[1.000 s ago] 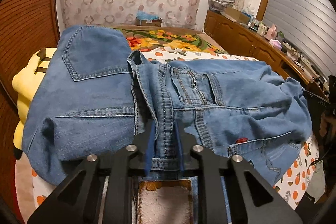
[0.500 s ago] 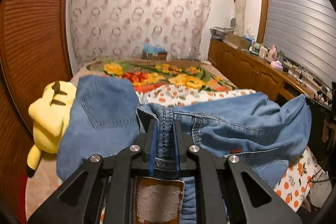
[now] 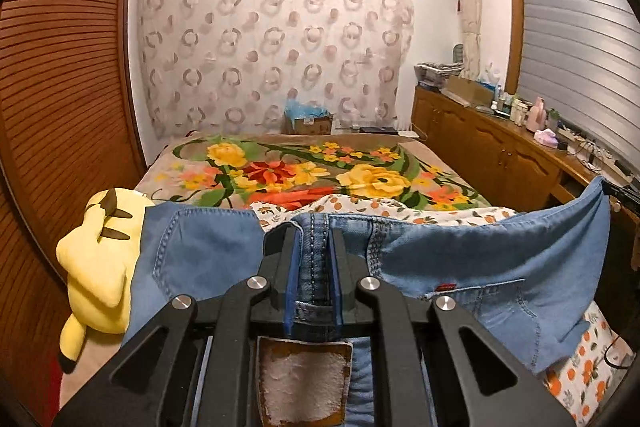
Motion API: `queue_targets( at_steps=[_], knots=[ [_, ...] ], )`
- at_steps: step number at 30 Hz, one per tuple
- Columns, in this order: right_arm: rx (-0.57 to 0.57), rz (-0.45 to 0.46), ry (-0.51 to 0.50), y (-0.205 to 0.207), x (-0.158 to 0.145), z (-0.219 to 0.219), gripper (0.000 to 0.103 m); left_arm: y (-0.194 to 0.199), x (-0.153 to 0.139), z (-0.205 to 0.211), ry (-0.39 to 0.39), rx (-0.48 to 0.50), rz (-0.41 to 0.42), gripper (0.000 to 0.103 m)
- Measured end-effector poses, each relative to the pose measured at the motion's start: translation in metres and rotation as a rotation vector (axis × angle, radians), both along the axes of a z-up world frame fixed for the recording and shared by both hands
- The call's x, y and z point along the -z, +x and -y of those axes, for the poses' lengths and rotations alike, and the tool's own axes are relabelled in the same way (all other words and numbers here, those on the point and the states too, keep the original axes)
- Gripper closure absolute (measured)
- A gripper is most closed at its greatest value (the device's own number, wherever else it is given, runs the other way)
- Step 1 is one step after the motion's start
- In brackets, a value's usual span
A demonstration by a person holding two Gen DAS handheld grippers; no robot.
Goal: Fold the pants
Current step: 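Fold the hem over toward the waistband with the right gripper, then release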
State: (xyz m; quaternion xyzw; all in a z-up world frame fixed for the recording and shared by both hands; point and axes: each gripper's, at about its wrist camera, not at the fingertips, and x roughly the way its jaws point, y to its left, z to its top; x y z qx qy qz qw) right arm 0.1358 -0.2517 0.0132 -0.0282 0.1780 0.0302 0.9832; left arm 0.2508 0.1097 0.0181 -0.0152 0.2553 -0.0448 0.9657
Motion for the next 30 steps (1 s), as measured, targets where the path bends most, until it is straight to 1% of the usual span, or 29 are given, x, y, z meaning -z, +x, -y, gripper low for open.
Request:
queue_targets(
  at_steps=[7, 11, 16, 18, 20, 26, 30],
  knots=[
    [-0.005, -0.026, -0.038, 0.047, 0.002, -0.012, 0.094, 0.039, 0.015, -0.003, 0.027, -0.031, -0.040, 0.088],
    [-0.001, -0.055, -0.056, 0.074, 0.005, -0.019, 0.094, 0.057, 0.028, -0.005, 0.029, -0.042, -0.077, 0.088],
    [0.008, -0.129, -0.078, 0.107, 0.016, -0.029, 0.094, 0.066, 0.041, -0.004, 0.035, -0.039, -0.117, 0.088],
    [0.014, -0.158, -0.078, 0.117, 0.021, -0.030, 0.094, 0.068, 0.042, -0.003, 0.041, -0.035, -0.127, 0.088],
    [0.016, -0.179, -0.074, 0.126, 0.019, -0.028, 0.094, 0.068, 0.042, 0.000, 0.048, -0.027, -0.135, 0.088],
    [0.018, -0.212, -0.075, 0.131, 0.005, -0.025, 0.093, 0.065, 0.041, 0.007, 0.080, -0.008, -0.146, 0.086],
    [0.013, -0.221, -0.085, 0.128, 0.003, -0.026, 0.093, 0.061, 0.041, 0.008, 0.080, -0.010, -0.144, 0.080]
  ],
)
